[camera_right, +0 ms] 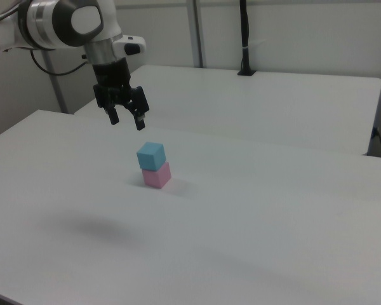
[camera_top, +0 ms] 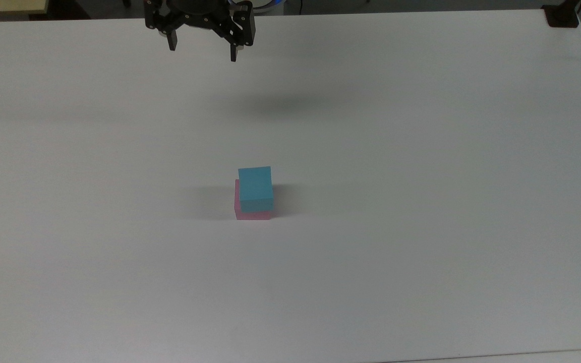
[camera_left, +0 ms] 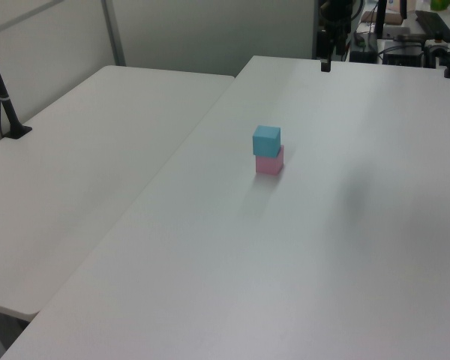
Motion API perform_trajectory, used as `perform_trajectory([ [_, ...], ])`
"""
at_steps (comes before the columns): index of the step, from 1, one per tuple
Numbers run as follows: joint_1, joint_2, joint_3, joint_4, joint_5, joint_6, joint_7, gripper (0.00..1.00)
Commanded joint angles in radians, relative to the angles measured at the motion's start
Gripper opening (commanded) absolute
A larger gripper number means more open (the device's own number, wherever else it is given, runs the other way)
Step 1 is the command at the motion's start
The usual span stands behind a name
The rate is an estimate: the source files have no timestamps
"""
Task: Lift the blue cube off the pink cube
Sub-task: 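Move the open gripper over the light-blue cube and lower it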
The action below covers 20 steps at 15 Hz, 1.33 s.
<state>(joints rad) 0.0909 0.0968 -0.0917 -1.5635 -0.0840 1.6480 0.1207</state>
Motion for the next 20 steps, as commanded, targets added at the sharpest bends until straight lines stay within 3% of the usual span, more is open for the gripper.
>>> perform_trajectory([
  [1, -0.067, -0.026, -0.01, 0.014, 0.012, -0.049, -0.029, 1.0],
  [14, -0.076, -0.006, -0.005, 0.016, 0.021, -0.014, -0.092, 1.0],
  [18, -0.073, 0.049, -0.003, 0.016, 0.115, 0.108, -0.078, 1.0],
  [20, -0.066, 0.092, 0.006, 0.014, 0.125, 0.202, -0.075, 1.0],
])
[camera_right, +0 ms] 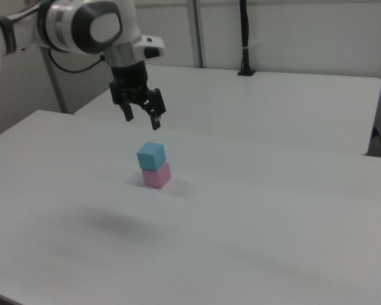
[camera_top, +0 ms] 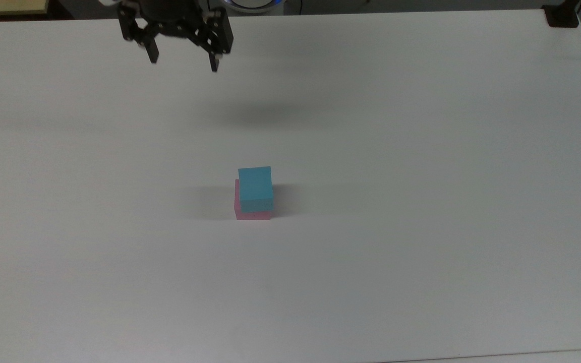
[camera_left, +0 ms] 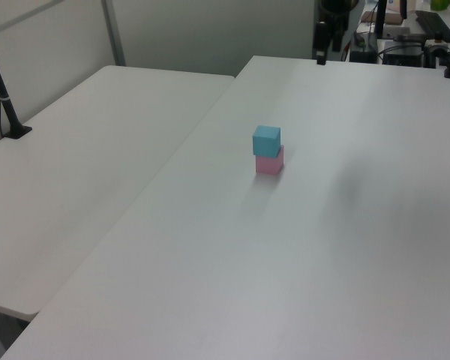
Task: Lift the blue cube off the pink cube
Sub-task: 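Move the open gripper over the light-blue cube and lower it, then close the gripper on the light-blue cube atop the pink cube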
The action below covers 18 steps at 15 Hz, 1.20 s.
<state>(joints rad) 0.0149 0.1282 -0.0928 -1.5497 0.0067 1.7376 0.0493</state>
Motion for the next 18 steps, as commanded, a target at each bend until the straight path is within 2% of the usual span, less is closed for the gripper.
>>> perform_trajectory([
  [1, 0.023, 0.089, 0.008, 0.002, 0.035, 0.15, 0.0, 1.0],
  [7, 0.123, 0.257, 0.007, 0.002, -0.02, 0.329, 0.073, 1.0],
  [11, 0.151, 0.31, 0.007, 0.002, -0.031, 0.422, 0.124, 1.0],
  [13, 0.149, 0.315, 0.007, 0.002, -0.069, 0.438, 0.136, 1.0],
  [14, 0.151, 0.318, 0.007, 0.0, -0.088, 0.444, 0.142, 0.94],
  [16, 0.154, 0.324, 0.008, -0.003, -0.128, 0.454, 0.142, 0.72],
  [18, 0.155, 0.321, 0.007, -0.009, -0.137, 0.451, 0.142, 0.6],
])
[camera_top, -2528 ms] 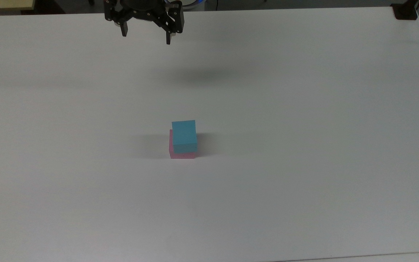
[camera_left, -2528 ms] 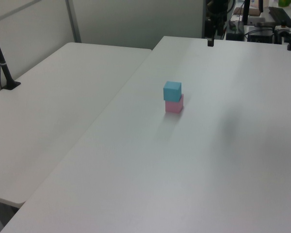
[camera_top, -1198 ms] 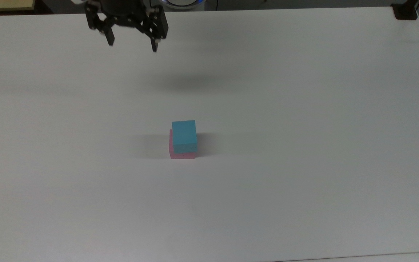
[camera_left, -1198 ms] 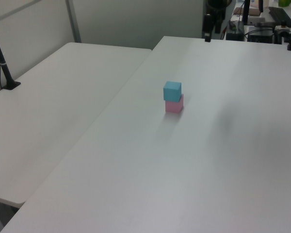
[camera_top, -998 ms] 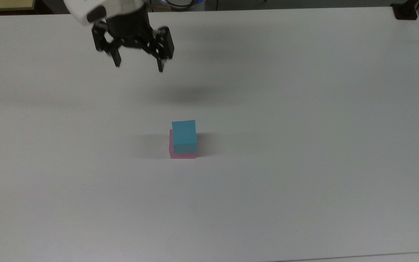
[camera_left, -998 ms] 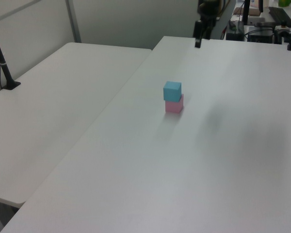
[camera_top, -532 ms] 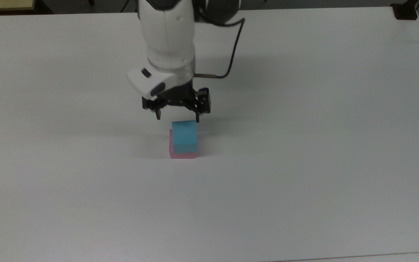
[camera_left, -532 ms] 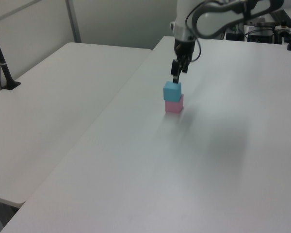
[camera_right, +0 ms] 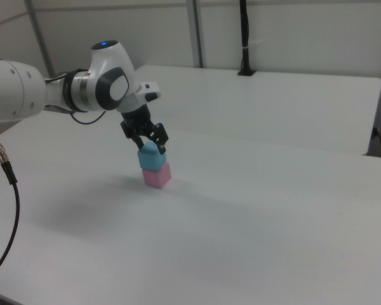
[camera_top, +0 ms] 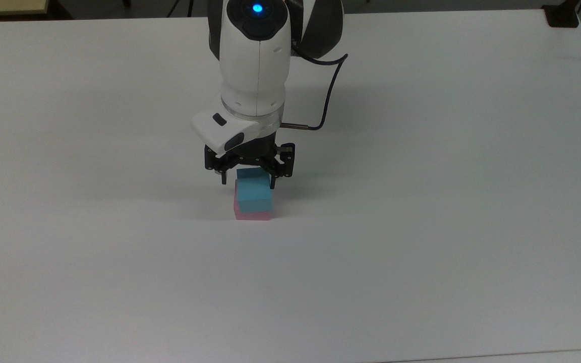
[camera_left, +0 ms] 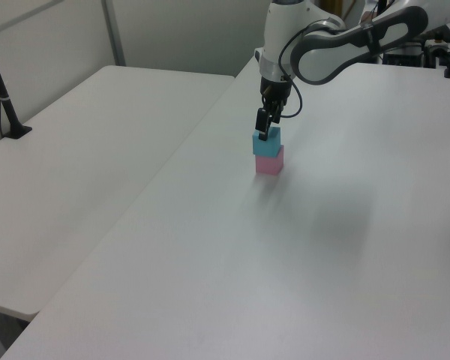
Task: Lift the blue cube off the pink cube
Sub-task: 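Close the gripper on the light-blue cube atop the pink cube, then lift the light-blue cube off and set it beside the pink cube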
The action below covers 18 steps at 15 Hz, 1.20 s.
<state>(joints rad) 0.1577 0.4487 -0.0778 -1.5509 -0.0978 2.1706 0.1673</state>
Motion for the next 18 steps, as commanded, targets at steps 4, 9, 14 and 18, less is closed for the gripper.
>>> perform_trajectory([
  [4, 0.023, -0.008, -0.007, -0.008, -0.033, -0.008, 0.015, 0.51],
  [9, 0.118, -0.045, -0.007, -0.006, -0.019, -0.116, 0.034, 0.51],
  [14, 0.177, -0.009, -0.007, -0.009, -0.032, -0.101, 0.096, 0.51],
  [18, 0.23, 0.051, -0.008, -0.014, -0.078, -0.048, 0.181, 0.53],
])
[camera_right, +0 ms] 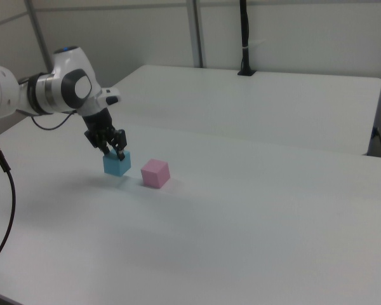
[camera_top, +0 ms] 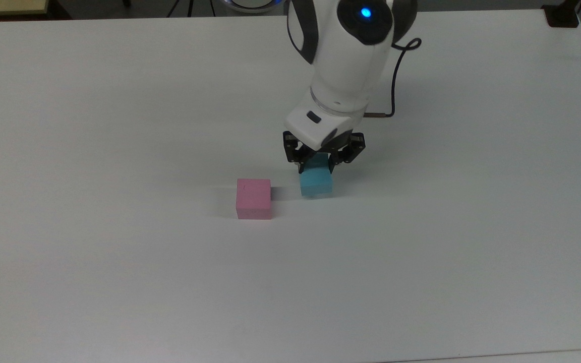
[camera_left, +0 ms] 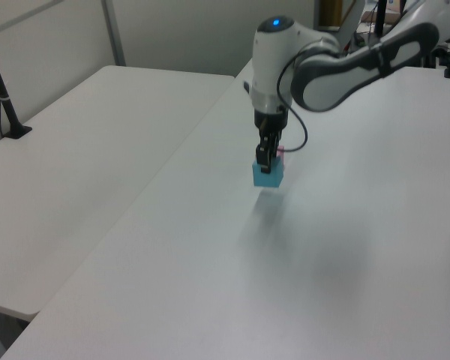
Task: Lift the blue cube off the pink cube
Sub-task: 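Lift the light-blue cube off and set it beside the pink cube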
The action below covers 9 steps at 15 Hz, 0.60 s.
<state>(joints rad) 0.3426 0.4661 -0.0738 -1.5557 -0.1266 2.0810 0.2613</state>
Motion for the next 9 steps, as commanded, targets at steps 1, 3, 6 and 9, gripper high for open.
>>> perform_trajectory([
  [1, 0.056, 0.035, -0.012, -0.012, -0.056, 0.05, 0.11, 0.53],
  [3, 0.072, 0.032, -0.012, -0.012, -0.054, 0.051, 0.121, 0.68],
  [6, 0.073, 0.023, -0.012, -0.012, -0.056, 0.041, 0.127, 1.0],
  [9, 0.049, -0.035, -0.024, -0.009, -0.056, 0.024, 0.115, 1.0],
])
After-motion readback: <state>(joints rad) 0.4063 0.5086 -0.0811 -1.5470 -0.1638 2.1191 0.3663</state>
